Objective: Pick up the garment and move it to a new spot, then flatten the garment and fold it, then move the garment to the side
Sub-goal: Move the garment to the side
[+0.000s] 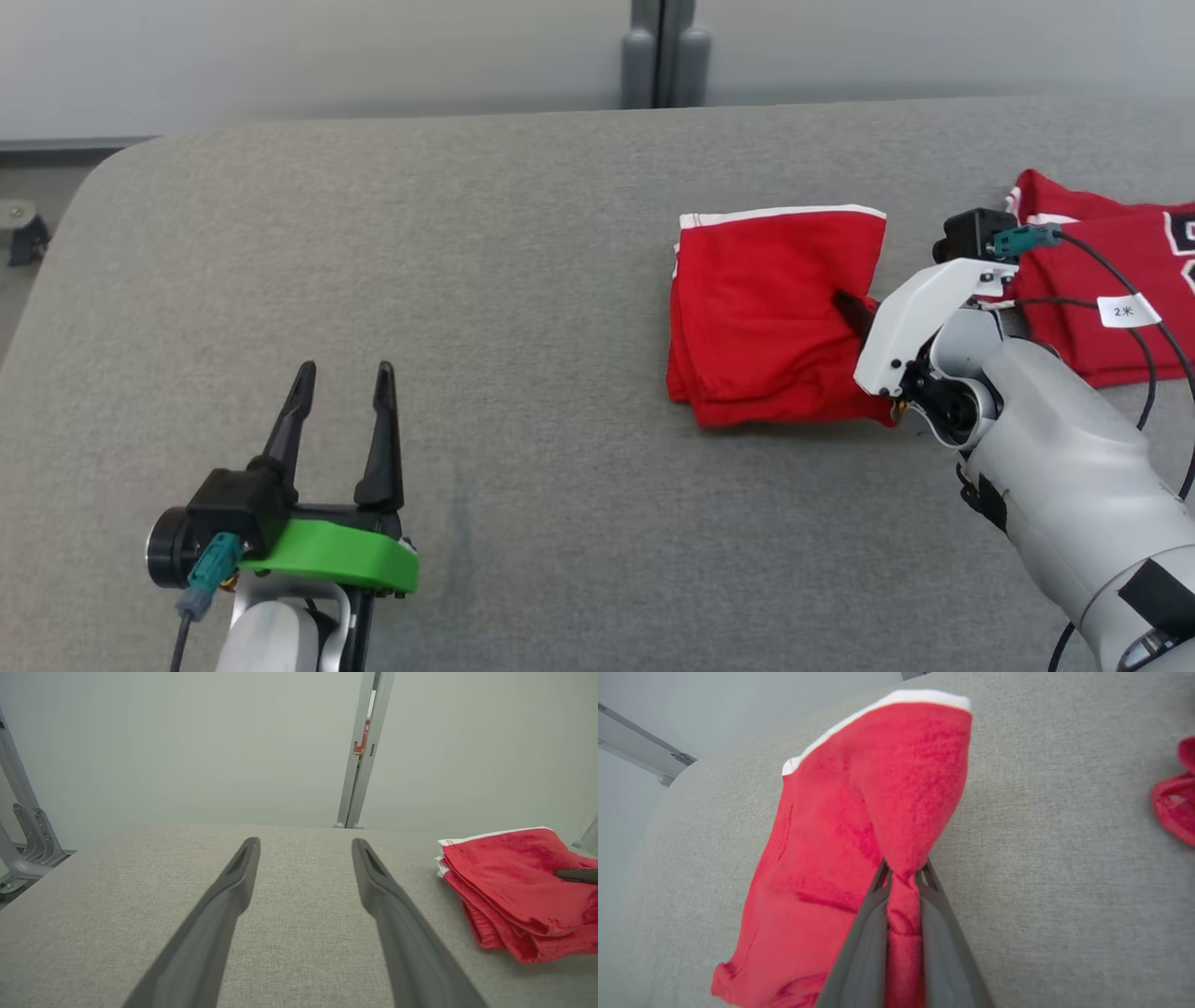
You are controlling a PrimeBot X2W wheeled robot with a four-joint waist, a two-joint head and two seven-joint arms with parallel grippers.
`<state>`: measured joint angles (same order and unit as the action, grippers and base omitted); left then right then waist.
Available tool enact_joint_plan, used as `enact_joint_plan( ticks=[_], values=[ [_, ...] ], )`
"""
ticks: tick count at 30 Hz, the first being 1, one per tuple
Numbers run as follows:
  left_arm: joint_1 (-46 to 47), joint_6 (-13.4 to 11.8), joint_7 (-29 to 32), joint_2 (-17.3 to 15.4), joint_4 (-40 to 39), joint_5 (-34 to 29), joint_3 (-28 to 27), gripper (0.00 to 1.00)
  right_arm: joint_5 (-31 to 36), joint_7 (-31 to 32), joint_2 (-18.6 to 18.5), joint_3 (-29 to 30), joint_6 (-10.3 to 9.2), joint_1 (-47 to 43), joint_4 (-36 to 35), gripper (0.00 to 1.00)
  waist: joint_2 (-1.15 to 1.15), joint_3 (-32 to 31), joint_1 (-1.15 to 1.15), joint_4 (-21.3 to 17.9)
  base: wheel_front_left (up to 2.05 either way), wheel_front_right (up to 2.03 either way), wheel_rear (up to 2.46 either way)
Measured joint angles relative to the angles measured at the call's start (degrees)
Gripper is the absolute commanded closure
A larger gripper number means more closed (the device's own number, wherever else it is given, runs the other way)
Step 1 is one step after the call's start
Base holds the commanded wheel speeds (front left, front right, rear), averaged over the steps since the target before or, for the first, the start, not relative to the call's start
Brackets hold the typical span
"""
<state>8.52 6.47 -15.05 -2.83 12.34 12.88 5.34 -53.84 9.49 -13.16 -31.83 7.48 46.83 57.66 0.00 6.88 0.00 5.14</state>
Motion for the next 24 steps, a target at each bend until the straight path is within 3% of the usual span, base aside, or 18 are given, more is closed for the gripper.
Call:
enact_joint_plan(
  ticks=[14, 24],
  values=[
    [0.91, 0.83, 0.0, 0.03, 1.03, -0.16, 6.73, 0.0, -5.71, -2.89, -2.03, -3.75, 0.0, -1.98, -1.65, 1.0, 0.0, -1.55, 0.0, -13.31, 0.0, 0.0, 0.0],
    [3.31, 0.91, 0.0, 0.05, 1.72, 0.51, 9.8, 0.0, -7.17, -4.22, -4.08, -7.56, 0.0, -0.72, -4.01, 1.0, 0.0, 1.01, 0.0, -17.48, 0.0, 0.0, 0.0]
  ],
)
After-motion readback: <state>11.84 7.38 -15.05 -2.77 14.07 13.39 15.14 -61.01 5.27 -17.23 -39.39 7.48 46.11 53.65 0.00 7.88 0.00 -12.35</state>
